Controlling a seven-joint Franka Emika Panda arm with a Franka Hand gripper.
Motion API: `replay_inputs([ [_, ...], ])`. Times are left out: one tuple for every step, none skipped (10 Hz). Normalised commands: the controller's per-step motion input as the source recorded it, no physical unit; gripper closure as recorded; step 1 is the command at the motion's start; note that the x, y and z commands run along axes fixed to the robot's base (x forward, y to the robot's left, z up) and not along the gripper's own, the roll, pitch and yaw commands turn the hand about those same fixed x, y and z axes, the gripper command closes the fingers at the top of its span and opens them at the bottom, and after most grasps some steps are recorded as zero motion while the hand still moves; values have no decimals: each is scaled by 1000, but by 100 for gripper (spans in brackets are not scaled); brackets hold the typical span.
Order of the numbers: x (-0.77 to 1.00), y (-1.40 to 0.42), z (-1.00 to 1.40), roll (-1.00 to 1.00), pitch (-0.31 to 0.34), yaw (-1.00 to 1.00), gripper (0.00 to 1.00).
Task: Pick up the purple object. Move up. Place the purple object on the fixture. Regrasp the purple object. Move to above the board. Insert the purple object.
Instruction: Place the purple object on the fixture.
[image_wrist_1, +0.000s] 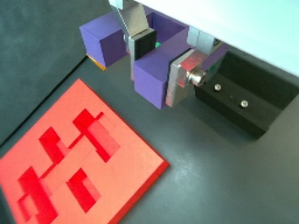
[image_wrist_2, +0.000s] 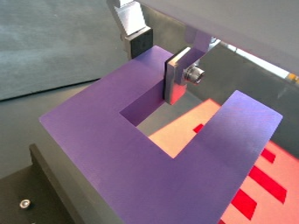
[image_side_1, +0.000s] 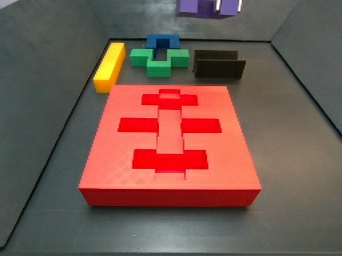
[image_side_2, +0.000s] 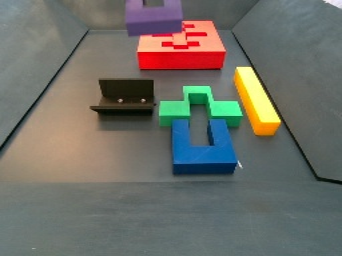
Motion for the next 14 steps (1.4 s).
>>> replay_inputs([
  [214, 271, 54, -900, 0, -334, 100],
  [160, 177, 271, -994, -51, -369, 100],
  [191, 171, 394, -1000, -94, -363, 100],
  [94, 429, 523, -489, 0, -354, 100],
  [171, 569, 360, -51, 0, -429, 100],
  [289, 540, 163, -26, 0, -463, 100],
  [317, 423, -51, -137, 0, -200, 100],
  [351, 500, -489, -620, -183, 0, 100],
  [380, 494, -500, -629, -274, 29, 100],
  [377, 503, -529, -620, -203, 83, 100],
  [417, 457, -526, -623, -166, 80, 100],
  [371, 300, -646, -506, -131, 49, 100],
  [374, 0, -517, 180, 31, 6, 100],
  [571, -117, -491, 426, 363, 43, 100],
])
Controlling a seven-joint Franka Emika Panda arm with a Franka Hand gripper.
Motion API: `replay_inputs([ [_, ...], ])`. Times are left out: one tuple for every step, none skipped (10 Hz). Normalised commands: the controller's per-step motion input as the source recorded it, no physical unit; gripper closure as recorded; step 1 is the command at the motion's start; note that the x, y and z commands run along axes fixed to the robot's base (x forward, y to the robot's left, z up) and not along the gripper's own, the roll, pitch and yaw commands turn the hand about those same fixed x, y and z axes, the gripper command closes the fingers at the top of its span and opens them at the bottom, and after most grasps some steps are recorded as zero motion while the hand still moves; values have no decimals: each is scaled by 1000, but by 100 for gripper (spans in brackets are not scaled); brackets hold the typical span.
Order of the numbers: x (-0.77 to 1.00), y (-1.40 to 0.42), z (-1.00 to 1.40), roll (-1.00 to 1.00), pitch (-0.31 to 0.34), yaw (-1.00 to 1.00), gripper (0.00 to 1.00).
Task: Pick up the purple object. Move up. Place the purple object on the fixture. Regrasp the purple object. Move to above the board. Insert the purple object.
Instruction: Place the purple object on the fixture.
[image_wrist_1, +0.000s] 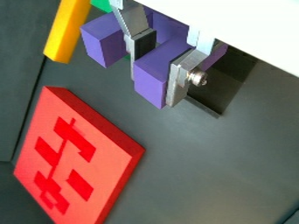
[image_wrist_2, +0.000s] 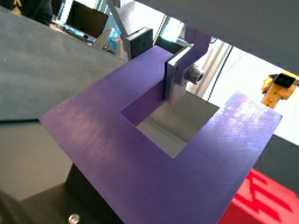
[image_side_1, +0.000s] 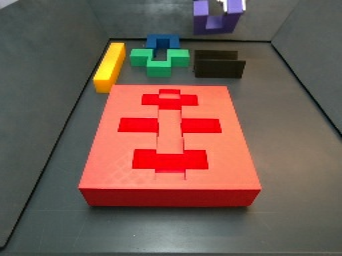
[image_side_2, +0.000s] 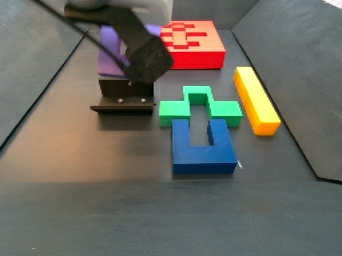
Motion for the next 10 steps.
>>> replay_inputs([
  [566, -63, -477, 311, 440, 29, 100],
  [460, 0, -377, 174, 306, 26, 100],
  [200, 0, -309, 86, 3, 20, 100],
  [60, 0, -291, 17, -20, 60, 100],
  [-29, -17, -346, 43, -246, 123, 100],
  [-34, -134, -286, 123, -237, 166, 100],
  [-6, -169, -209, 160, -157, 169, 100],
  [0, -186, -260, 149, -120, 183, 100],
  [0, -171, -229, 103, -14, 154, 100],
  [131, -126, -220, 20, 0, 103, 100],
])
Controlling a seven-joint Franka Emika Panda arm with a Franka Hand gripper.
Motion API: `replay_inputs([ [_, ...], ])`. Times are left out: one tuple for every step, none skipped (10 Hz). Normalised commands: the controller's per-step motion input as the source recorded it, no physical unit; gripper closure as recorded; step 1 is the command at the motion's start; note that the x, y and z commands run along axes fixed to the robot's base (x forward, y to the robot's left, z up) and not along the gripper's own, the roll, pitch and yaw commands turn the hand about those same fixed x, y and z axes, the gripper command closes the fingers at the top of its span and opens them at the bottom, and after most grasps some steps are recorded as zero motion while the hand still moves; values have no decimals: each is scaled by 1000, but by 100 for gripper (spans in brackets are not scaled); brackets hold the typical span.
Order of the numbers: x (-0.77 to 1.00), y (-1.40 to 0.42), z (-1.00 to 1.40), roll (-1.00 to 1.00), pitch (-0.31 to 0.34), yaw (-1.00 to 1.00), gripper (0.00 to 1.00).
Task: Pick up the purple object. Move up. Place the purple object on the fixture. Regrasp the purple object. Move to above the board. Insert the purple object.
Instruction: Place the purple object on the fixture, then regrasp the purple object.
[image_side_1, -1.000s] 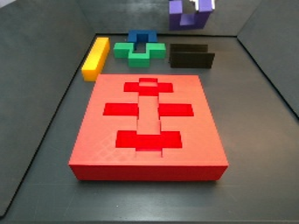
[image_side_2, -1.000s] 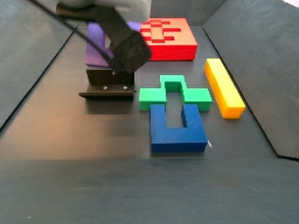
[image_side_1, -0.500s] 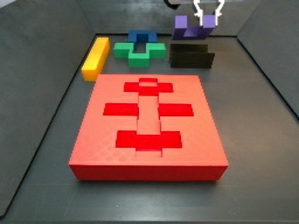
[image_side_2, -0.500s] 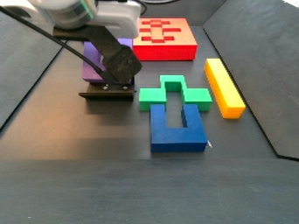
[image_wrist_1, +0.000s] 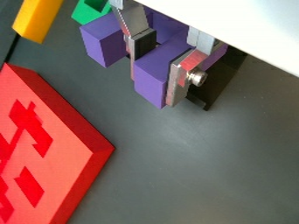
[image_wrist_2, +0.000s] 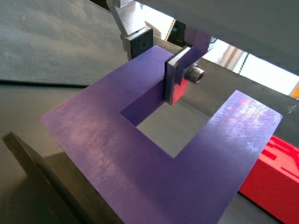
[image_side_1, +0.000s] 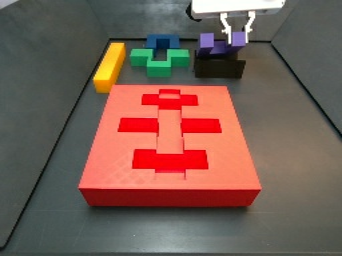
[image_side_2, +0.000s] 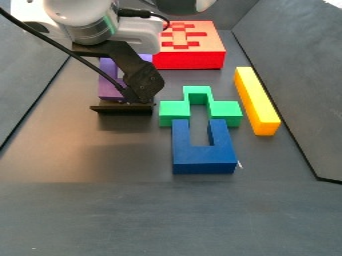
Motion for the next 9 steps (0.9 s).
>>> replay_inputs([
  [197, -34, -289, -17, 0, 3, 100],
  [251, 0, -340, -160, 23, 0, 100],
  [351, 3, -317, -100, 131, 0, 100],
  [369, 0, -274, 0, 220, -23, 100],
  [143, 23, 0, -9, 166, -83, 100],
  [0, 0, 0, 6, 0, 0, 100],
  [0, 0, 0, 46, 0, 0, 100],
  [0, 0, 0, 0, 0, 0, 0],
  [0, 103, 0, -40, 0, 0, 0],
])
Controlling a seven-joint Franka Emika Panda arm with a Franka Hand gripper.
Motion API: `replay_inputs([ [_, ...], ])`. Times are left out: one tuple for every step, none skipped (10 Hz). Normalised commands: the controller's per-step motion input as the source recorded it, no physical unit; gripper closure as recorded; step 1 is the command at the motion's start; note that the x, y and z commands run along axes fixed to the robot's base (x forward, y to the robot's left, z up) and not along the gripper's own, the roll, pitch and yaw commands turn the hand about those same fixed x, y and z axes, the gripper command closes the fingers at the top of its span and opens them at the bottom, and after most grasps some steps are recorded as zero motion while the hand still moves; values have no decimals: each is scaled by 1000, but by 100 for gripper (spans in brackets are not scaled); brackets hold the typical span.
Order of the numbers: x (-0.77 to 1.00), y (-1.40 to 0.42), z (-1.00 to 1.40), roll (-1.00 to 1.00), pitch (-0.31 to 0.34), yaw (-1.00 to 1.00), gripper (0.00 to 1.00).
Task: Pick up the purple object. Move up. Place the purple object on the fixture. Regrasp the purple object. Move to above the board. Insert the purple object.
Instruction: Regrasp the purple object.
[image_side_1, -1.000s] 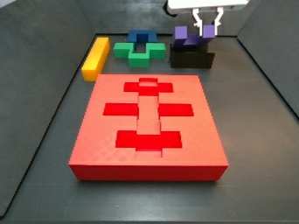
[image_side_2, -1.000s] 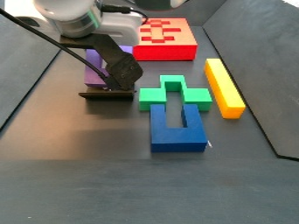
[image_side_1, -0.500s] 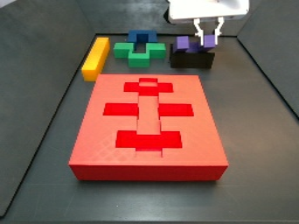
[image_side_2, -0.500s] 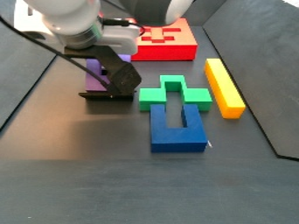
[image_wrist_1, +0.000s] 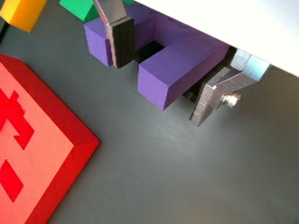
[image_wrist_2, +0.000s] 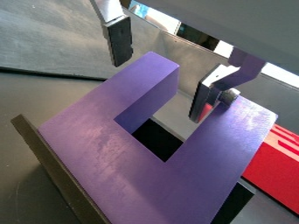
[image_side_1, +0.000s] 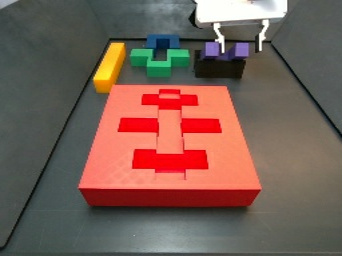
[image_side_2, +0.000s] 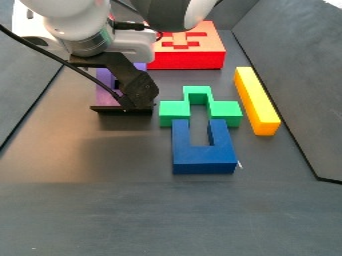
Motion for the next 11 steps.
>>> replay_inputs([
  [34, 143, 517, -51, 57, 37, 0],
  [174, 43, 900, 0, 89, 0, 0],
  [60, 111, 769, 0, 0, 0, 0],
  [40, 126, 771, 0, 0, 0, 0],
  [134, 0, 631, 480, -86, 0, 0],
  [231, -260, 331, 1000, -209, 0, 0],
  [163, -357, 69, 1000, -234, -34, 0],
  [169, -371, 60, 1000, -211, -37, 0],
  [294, -351, 69, 1000, -197, -31, 0],
  [494, -271, 74, 1000, -140, -9, 0],
  [509, -249, 60, 1000, -111, -17, 0],
])
